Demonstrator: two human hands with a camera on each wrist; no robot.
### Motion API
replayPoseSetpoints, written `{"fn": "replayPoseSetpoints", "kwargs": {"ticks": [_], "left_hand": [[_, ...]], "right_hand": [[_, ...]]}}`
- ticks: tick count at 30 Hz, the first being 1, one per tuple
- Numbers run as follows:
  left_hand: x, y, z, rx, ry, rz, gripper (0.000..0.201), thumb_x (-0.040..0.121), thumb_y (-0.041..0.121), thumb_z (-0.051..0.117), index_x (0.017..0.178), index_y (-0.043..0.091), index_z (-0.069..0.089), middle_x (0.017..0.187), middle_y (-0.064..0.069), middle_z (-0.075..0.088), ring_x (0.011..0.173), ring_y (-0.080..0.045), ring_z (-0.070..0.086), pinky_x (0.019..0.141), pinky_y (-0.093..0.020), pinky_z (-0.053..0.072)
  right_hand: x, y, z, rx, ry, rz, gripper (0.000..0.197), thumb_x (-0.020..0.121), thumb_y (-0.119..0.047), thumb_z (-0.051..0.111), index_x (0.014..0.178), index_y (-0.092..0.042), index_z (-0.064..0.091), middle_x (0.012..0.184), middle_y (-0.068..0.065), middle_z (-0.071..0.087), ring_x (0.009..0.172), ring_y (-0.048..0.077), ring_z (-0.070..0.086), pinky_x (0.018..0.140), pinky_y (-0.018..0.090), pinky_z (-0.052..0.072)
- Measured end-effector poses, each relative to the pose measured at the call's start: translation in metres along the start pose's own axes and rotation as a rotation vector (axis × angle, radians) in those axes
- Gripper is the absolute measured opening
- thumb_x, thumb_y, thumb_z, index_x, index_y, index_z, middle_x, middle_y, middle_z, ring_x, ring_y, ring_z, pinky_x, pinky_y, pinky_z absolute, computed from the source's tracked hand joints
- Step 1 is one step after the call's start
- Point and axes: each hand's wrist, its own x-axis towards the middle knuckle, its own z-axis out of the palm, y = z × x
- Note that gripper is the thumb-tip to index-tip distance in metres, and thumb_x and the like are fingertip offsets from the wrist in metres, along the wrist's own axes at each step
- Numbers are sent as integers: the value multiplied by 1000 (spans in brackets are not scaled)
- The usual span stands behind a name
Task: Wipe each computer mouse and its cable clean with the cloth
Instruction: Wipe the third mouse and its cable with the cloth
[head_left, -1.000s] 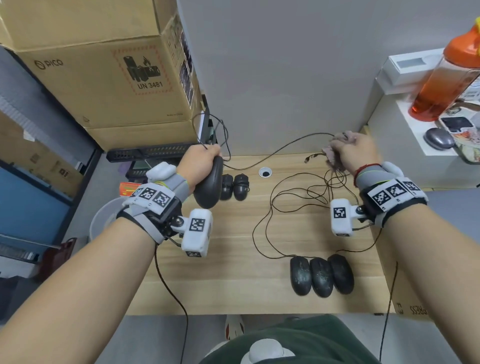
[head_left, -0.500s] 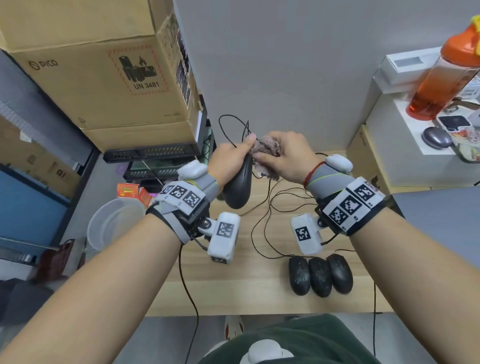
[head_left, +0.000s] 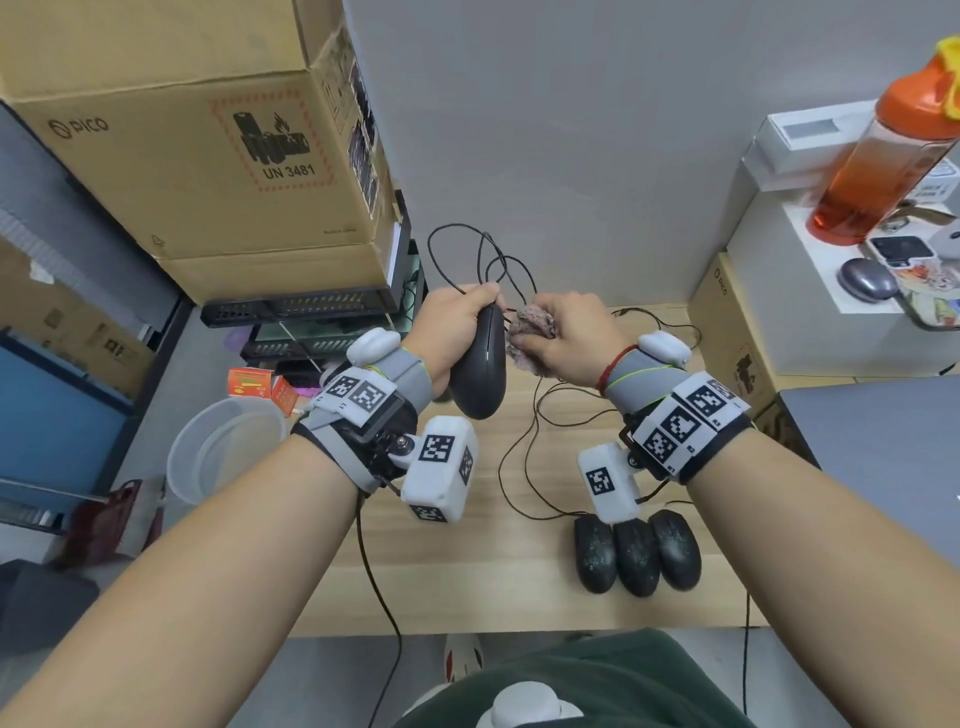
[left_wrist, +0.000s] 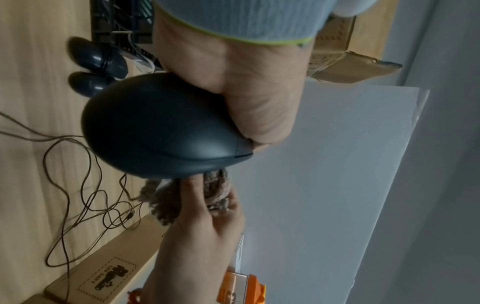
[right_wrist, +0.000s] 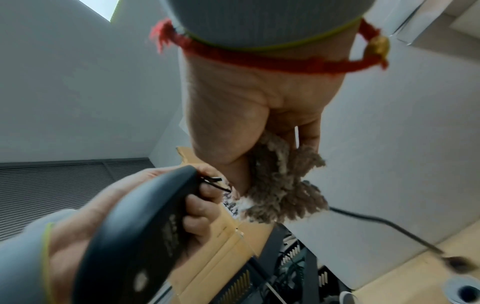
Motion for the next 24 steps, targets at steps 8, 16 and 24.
{"fn": "replayPoseSetpoints", "kwargs": {"ticks": [8,16,24], "left_hand": [[1,3,-20,-6,24,-11,35,101,25,55,68,16,59,60,-4,49,52,-18,50,53,-23,42],[8,6,-34,-23,50,-14,36,100,26,54,65,17,58,61,-5,50,57,-23,51,59,-29,44],[14,-17,-23,406,2,-46,59,94,59,57,55,19,39,52,2,39,57,-23,40,68,-34,34]], "right_hand": [[-9,61,22,-4,-36,235,18,84,-30,70,83,-12,66,78,8,70,78,30,65,74,40,54],[-19,102,18,10,-22,461,10,83,-24,66,78,-16,68,78,6,69,81,28,63,69,29,47],[3,71,-3,195,256,397,33,79,-42,65,83,-9,62,80,13,67,79,34,63,77,42,53]]}}
